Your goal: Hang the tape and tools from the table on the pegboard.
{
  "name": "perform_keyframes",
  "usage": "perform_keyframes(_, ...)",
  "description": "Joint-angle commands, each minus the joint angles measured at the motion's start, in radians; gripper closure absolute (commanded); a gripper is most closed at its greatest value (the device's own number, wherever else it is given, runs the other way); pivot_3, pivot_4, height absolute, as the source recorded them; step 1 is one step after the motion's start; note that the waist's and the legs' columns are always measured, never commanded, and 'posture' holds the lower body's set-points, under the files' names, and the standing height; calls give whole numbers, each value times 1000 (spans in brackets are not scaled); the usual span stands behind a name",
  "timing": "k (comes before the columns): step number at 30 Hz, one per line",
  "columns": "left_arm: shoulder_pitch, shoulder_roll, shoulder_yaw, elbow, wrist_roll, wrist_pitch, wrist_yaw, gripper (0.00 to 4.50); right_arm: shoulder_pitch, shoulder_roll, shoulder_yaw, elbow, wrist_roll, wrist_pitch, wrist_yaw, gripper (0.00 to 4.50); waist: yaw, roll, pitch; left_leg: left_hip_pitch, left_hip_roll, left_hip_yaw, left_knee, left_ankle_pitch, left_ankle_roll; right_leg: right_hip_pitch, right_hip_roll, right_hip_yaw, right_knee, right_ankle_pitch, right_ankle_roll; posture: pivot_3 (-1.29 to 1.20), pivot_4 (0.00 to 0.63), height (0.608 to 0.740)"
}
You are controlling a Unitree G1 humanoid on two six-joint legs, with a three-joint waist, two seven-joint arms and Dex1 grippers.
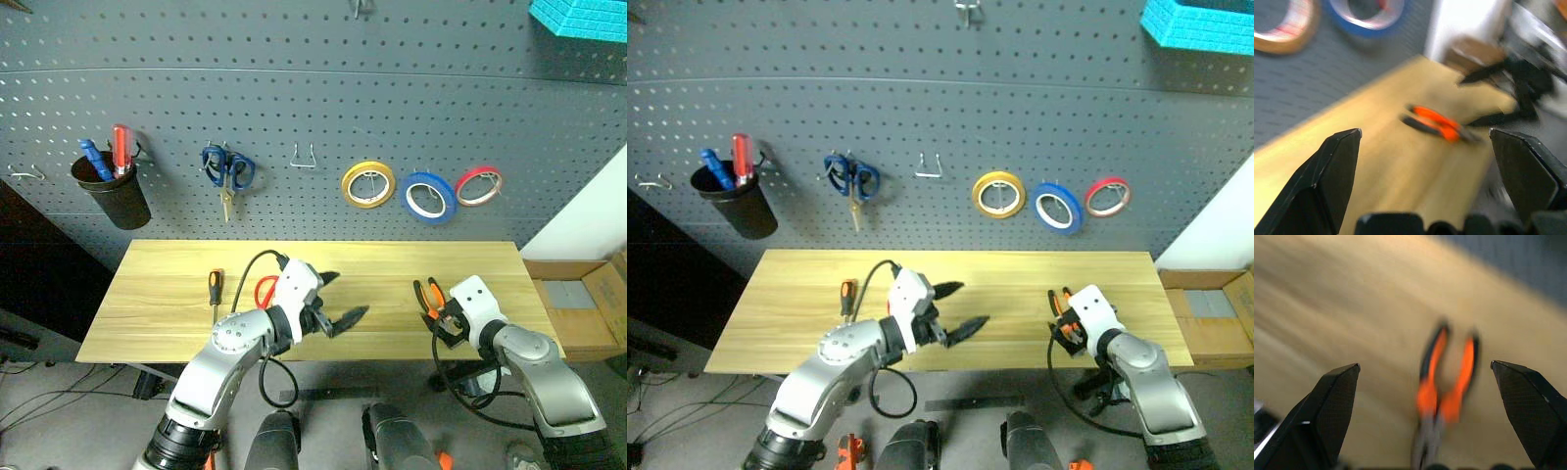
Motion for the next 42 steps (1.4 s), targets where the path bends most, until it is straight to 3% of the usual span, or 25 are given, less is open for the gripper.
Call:
perform_keyframes(1, 17, 31, -43, -68, 18, -21, -28, 0, -125, 6, -33, 22, 25, 189, -25, 25, -3, 1, 17, 0, 0, 0, 0, 0, 0, 0, 0, 0, 0, 0, 0, 6, 295, 740)
perform_keyframes(7, 43, 109, -96, -87, 65, -57, -68, 0, -353, 35, -38, 233, 55, 331, -46, 25, -3, 3, 57, 0, -1, 2, -1, 1, 1, -2, 1, 4, -1, 0, 0, 9, 343, 740)
perform_keyframes(10, 28, 127, -99, -77, 97, -74, -64, 0, -416, 56, -52, 323, 57, 361, -75, 25, 1, 5, 64, -13, -1, 0, -1, 0, 0, -12, 1, 2, -1, 2, 9, 29, 372, 740)
perform_keyframes(12, 29, 137, -92, -79, 104, -75, -65, 0, -444, 62, -41, 370, 58, 355, -78, 25, 8, 5, 73, -23, -1, -2, -1, -1, 0, -21, 0, -2, -1, 5, 3, 32, 379, 740)
perform_keyframes(24, 61, 165, -64, -122, 93, -53, -64, 0, -423, 3, 36, 466, 7, 270, -107, 25, 23, 6, 122, -29, -3, -2, 0, -6, 4, -24, -7, -3, -2, 3, 7, 63, 413, 740)
perform_keyframes(32, 63, 152, -66, -132, 85, -36, -57, 0, -397, -21, 82, 481, 15, 223, -61, 25, 24, 4, 125, -27, -3, -4, 0, -5, 3, -22, -6, -5, -2, 1, 11, 65, 414, 740)
perform_keyframes(38, 52, 144, -65, -124, 81, -31, -62, 0, -439, -8, 68, 536, 36, 230, -37, 1808, 23, 3, 126, -27, -3, -4, 0, -5, 3, -21, -6, -5, -3, 1, 11, 61, 407, 740)
perform_keyframes(42, 34, 138, -65, -96, 92, -49, -64, 0, -474, 2, 61, 573, 46, 231, -24, 1827, 23, 2, 126, -27, -3, -4, 0, -5, 3, -21, -6, -5, -3, 0, 12, 64, 389, 740)
